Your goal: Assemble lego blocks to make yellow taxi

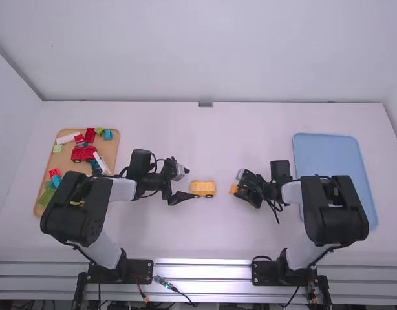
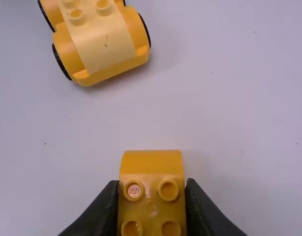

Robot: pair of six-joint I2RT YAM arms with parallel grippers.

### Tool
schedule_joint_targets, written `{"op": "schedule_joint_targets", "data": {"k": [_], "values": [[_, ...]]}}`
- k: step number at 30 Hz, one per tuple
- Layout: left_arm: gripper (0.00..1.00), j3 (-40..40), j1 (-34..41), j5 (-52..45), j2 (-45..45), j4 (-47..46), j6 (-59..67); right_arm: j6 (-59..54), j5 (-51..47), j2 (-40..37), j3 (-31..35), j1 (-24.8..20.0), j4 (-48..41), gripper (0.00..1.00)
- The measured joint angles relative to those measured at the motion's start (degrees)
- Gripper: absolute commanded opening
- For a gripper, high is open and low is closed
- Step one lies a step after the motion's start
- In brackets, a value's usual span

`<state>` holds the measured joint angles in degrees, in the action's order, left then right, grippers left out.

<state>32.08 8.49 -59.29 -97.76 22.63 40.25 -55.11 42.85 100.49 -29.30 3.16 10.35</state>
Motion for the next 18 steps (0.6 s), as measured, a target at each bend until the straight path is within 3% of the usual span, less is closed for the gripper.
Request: {"op": "schedule_joint_targets", "data": {"k": [2,9,18], "values": [[0.99,0.00,0.57,0.37,-0.02,0.74,0.02,0.33,-0.17,0.00,0.00,0.00,0.02,0.32],[0.99,0.00,0.72,0.92,-0.02,1.05,0.02,0.26,-1.29,0.00,0.02,-1.16,-0.24,0.52],[0.99,0.00,0.72,1.01,-0.02,1.90,0.02,-4.24,3.98,0.02,0.02,-5.86,-1.95,0.49]]}}
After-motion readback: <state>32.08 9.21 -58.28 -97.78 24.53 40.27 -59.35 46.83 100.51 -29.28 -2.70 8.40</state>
